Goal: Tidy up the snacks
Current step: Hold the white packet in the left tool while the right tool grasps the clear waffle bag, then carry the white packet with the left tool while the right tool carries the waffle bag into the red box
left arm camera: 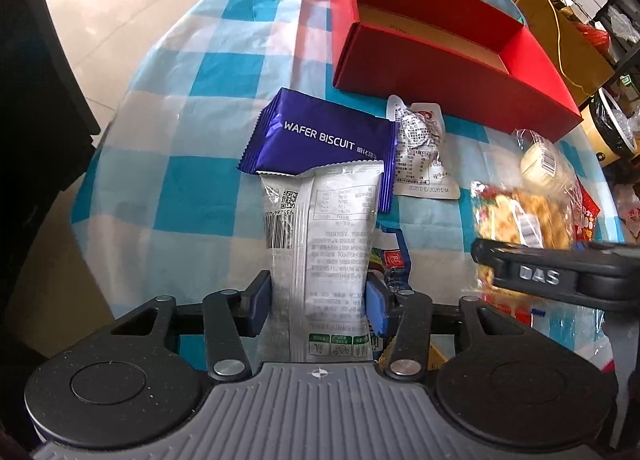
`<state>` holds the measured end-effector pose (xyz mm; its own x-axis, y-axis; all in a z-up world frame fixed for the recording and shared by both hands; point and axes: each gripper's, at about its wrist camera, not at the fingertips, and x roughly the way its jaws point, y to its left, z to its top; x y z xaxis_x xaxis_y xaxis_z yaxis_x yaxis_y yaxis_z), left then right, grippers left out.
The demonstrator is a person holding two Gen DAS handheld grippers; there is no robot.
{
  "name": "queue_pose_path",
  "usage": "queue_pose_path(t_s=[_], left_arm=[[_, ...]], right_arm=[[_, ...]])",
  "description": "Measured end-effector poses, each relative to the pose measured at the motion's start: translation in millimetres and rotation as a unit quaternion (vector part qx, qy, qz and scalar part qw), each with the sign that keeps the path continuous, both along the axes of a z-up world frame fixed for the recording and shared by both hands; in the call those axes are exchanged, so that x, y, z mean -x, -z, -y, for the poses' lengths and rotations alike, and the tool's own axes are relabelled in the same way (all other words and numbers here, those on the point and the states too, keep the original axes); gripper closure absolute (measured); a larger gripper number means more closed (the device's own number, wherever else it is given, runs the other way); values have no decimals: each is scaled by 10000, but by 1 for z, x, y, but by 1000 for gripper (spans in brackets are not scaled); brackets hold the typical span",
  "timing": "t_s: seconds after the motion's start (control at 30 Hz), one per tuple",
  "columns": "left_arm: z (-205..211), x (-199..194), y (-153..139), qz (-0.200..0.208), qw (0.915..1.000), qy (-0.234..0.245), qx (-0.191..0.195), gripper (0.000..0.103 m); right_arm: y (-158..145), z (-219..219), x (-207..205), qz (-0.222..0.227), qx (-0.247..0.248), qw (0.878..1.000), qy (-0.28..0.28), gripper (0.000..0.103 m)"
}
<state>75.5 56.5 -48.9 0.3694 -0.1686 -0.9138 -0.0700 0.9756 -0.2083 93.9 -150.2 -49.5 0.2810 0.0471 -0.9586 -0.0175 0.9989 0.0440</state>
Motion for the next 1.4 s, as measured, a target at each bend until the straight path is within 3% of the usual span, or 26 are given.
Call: queue_pose_path(t_s=[0.17,0.3,0.57,1.2,1.4], left_arm=[[3,1,-10,128,9999,-16,85,47],[14,0,-21,331,9993,138,-44,49],[28,-5,-19,263,9991,174,-271,51],[46,-8,-36,454,9981,425,-14,51],[49,-10,-32,412,9981,467,3,51]], right_arm=[[-19,22,13,261,-276,9992,115,44],[-23,30,19,349,-676,9967,276,59],[-14,43,14,340,-962,9941,375,60],[-36,73,25,631,-1410,9846,813,77],[-29,64,28,495,-1470,9861,602,75]])
